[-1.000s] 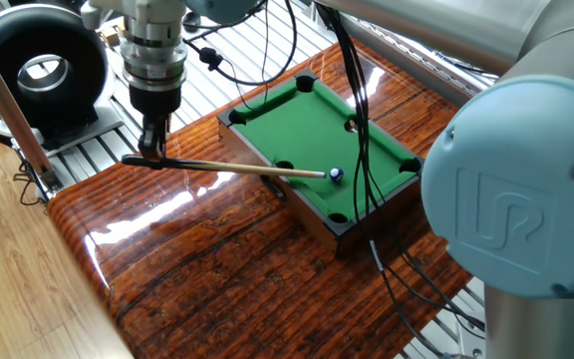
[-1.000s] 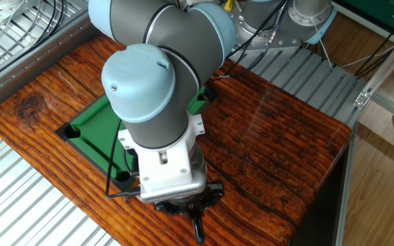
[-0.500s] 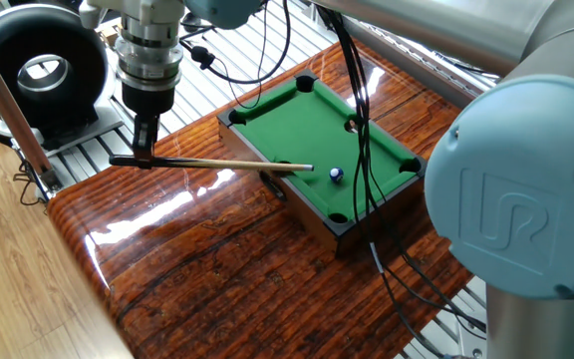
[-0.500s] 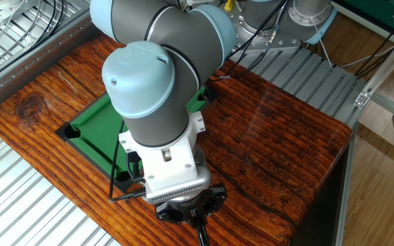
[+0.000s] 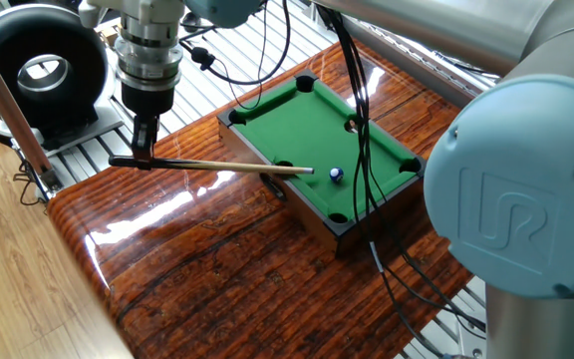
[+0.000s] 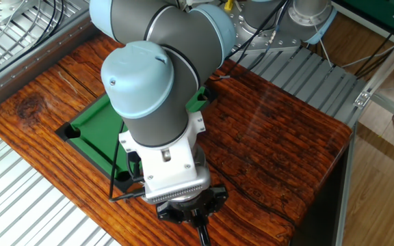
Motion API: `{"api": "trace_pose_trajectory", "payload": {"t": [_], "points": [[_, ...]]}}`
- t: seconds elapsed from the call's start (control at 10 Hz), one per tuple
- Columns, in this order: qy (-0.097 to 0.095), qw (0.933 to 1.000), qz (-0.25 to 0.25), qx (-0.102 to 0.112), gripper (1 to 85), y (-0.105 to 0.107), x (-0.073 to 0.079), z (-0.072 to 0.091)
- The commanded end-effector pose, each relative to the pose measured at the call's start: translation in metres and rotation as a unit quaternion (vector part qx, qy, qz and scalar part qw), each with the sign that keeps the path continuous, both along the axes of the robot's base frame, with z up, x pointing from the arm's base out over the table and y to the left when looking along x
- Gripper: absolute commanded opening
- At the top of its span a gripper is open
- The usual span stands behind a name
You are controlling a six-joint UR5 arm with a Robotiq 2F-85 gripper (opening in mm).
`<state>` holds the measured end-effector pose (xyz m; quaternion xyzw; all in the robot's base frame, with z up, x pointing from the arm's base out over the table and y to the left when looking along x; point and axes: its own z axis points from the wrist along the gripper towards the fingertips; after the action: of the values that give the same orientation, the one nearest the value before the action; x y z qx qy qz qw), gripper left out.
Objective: Hit the pool ball
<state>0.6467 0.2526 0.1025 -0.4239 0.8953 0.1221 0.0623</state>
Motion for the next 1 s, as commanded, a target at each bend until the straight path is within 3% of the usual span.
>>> {"api": "trace_pose_trajectory", "payload": {"t": [0.0, 0.9], "points": [[0.008, 0.9999, -0.006, 0.005, 1.0, 0.0013, -0.0026, 0.0021], [0.019, 0.9997, 0.010, 0.010, 1.0, 0.0039, -0.0106, 0.0030]]}}
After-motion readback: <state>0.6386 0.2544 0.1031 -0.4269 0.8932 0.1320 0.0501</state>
